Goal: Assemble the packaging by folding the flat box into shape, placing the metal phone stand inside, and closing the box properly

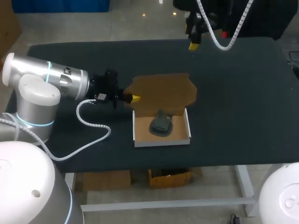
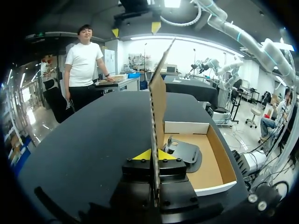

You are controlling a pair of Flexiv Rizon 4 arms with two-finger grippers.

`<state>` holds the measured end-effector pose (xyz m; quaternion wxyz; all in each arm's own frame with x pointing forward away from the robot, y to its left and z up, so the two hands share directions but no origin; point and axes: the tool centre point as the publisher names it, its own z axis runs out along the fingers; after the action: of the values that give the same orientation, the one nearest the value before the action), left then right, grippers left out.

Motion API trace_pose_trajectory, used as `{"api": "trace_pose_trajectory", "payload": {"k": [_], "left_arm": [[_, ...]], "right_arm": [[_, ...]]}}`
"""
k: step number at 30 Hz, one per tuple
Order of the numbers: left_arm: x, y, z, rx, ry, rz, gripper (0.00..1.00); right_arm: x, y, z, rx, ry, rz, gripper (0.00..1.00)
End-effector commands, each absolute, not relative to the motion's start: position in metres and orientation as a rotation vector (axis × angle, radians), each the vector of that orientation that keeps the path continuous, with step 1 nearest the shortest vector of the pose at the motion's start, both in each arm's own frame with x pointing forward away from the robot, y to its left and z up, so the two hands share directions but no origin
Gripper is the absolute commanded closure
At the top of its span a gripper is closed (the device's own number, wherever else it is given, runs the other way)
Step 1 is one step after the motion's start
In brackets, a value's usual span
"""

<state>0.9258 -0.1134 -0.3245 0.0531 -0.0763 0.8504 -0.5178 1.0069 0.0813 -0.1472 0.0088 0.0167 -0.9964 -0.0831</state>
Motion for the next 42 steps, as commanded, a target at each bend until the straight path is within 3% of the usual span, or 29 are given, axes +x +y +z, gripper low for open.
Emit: {"api": "trace_pose_trajectory", "payload": {"k": [1,42], "left_arm": [[0.926,-0.113,-0.325,-0.232,2.585,-1.573,1.00],[0.925,-0.114,-0.324,-0.190,2.562,-1.559,1.00]], "right_arm": [[1.002,0.084,-0.148,0.047,-3.137,-0.259,0.00],[1.018,0.110,-0.160,0.048,-3.162,-0.194,0.00]]}}
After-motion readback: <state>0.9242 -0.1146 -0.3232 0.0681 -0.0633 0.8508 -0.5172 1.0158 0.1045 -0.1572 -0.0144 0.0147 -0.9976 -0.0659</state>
